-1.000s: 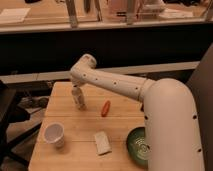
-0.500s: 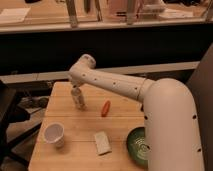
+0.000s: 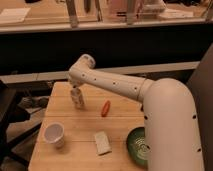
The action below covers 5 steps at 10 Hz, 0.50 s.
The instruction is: Knock the bottle over
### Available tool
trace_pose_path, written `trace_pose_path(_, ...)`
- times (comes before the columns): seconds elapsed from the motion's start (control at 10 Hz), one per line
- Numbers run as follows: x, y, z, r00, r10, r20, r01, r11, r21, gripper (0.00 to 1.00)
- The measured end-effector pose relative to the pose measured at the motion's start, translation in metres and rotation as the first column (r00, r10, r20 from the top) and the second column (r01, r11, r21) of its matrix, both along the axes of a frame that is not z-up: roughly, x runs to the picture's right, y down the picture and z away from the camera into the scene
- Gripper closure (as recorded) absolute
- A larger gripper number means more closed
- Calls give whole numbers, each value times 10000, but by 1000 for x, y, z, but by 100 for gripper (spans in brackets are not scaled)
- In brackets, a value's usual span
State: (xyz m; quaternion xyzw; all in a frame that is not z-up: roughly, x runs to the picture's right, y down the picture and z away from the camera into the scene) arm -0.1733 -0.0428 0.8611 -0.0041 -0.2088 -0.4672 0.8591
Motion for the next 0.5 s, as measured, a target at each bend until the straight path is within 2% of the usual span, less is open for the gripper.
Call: trace_pose_path(0.5,-4,-1,-2,9998,-131,146,130,9999,79,98)
